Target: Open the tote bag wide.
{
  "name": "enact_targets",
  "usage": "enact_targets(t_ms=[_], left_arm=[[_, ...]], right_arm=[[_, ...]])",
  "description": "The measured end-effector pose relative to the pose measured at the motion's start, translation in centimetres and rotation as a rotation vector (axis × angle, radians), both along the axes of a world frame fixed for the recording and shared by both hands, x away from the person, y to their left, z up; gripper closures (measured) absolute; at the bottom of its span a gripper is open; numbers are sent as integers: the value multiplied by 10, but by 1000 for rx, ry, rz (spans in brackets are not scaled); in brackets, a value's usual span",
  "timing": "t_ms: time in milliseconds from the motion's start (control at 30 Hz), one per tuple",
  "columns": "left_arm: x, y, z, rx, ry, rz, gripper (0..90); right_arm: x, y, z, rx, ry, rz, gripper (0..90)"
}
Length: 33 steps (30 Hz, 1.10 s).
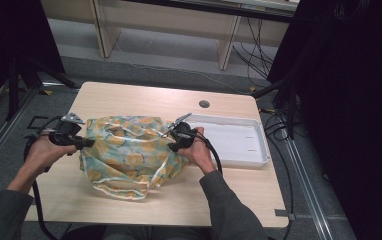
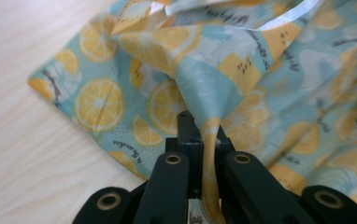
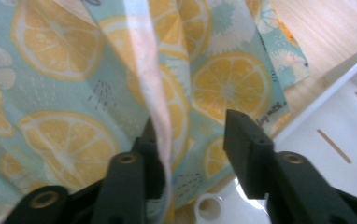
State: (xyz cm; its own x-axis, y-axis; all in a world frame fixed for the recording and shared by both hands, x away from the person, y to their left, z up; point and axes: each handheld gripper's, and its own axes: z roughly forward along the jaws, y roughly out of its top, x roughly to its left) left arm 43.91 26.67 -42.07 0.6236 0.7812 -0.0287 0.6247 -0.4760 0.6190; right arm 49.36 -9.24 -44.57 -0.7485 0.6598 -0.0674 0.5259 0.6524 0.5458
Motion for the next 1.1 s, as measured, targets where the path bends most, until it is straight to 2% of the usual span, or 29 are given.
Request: enact_targets(t_ms=[33,67,133,167,200,233,267,300,333,367,433,467,500,567,633,667,767,800,833,867,967,1000,1100], left_arm=[[3,0,-6,-9,15,15,891],[5,1,-12,-13,23,28,891],[10,3,-21,-5,41,24,891],[11,3,-24,-5,50,28,891],[11,4,-26,-5,54,31,891],[12,4,-27,2,53,32,891],[12,5,-27,9,53,28,891],[12,5,-27,12,53,31,891],[12,5,-27,16,62,26,891],[11,5,-27,12,59,29,891],[9,4,-27,12,39,36,891],[9,5,-26,15,45,28,891],[9,4,-26,15,44,28,891],[8,4,-26,23,40,28,891],[8,3,-27,19,46,27,891],[8,3,-26,32,42,19,891],[7,3,-25,24,34,22,890],[7,3,-25,24,35,19,890],[6,2,-25,17,36,29,890],[6,2,-24,19,36,14,890],[4,1,-23,26,29,15,889],[4,1,-22,19,32,13,889],[3,0,-21,11,28,17,889]], right_arm=[[-1,-1,2,1,7,3,562],[-3,-3,5,14,-10,7,534],[-9,-7,15,47,-33,13,486],[-12,-9,21,68,-23,15,472],[-20,-13,34,87,-38,22,464],[-20,-13,34,87,-38,22,464],[-26,-17,47,114,-71,32,457],[-26,-17,47,114,-71,32,457],[-30,-17,52,141,-76,38,453],[-35,-16,57,148,-77,47,457],[-45,-16,67,136,-62,105,444],[-51,-14,72,137,-54,117,444],[-56,-12,76,160,-14,116,449],[-56,-12,76,155,-16,112,458],[-49,-12,70,147,-21,76,473],[-45,-15,66,129,-16,53,475],[-41,-20,57,121,31,22,497],[-40,-23,55,110,17,55,562],[-42,-23,55,98,16,64,588],[-42,-24,56,86,18,78,605],[-42,-27,56,63,2,101,835],[-42,-27,54,60,-3,95,880],[-35,-29,45,53,2,69,900]])
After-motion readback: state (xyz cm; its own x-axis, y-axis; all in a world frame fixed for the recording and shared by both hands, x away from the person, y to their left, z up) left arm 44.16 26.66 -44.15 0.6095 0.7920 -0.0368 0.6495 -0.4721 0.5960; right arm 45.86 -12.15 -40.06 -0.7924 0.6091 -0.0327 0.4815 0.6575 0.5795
